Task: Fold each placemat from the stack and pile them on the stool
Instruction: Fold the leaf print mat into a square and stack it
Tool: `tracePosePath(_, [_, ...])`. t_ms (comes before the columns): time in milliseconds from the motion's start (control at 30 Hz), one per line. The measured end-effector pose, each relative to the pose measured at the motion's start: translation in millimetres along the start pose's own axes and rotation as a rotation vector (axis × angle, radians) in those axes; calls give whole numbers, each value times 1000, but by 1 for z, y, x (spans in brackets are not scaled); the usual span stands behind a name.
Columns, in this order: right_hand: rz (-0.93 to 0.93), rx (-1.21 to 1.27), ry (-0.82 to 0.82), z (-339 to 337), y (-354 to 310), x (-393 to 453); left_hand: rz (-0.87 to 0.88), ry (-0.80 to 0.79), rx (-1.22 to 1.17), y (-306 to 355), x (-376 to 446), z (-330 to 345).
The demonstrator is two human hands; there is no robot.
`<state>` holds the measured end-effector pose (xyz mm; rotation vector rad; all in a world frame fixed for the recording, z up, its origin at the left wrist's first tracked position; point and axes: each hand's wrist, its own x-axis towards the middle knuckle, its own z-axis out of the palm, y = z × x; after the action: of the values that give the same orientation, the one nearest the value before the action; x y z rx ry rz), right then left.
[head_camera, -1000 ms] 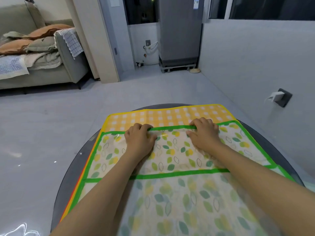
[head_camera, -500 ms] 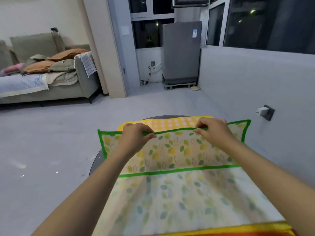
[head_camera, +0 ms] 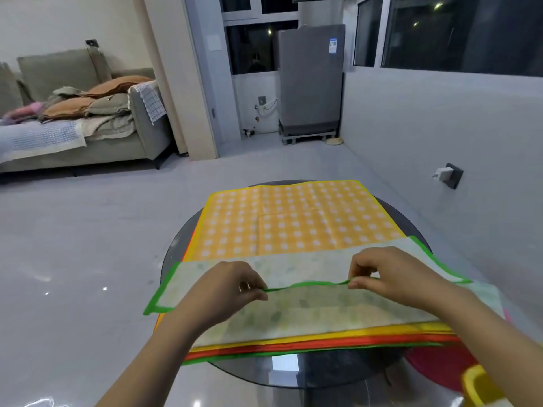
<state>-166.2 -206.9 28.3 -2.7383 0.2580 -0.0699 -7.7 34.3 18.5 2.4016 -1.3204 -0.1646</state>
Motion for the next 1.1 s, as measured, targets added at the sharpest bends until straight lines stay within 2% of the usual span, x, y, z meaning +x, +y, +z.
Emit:
tracePosePath(267, [-5,-59,-110,22,16,-8,39,-106,-51,-9,-10,28])
tracePosePath(600, [-28,-74,-150,36,22,-14,31,-168,-116,-17,-15,36])
tracePosePath(767, [-33,-68,-167,34,20,-11,-21,-98,-139,-14,-5,35])
tracePosePath(967, [-38,-64,-102,39,8,9,-15,122,-18,-12,28,52])
tracePosePath(1033, [-43,-71,-94,43,4,18,-39,133,47,-11,41,61])
tracePosePath(1100, [-51,-77,-90,48,1,27,-81,79,107,-9,51,70])
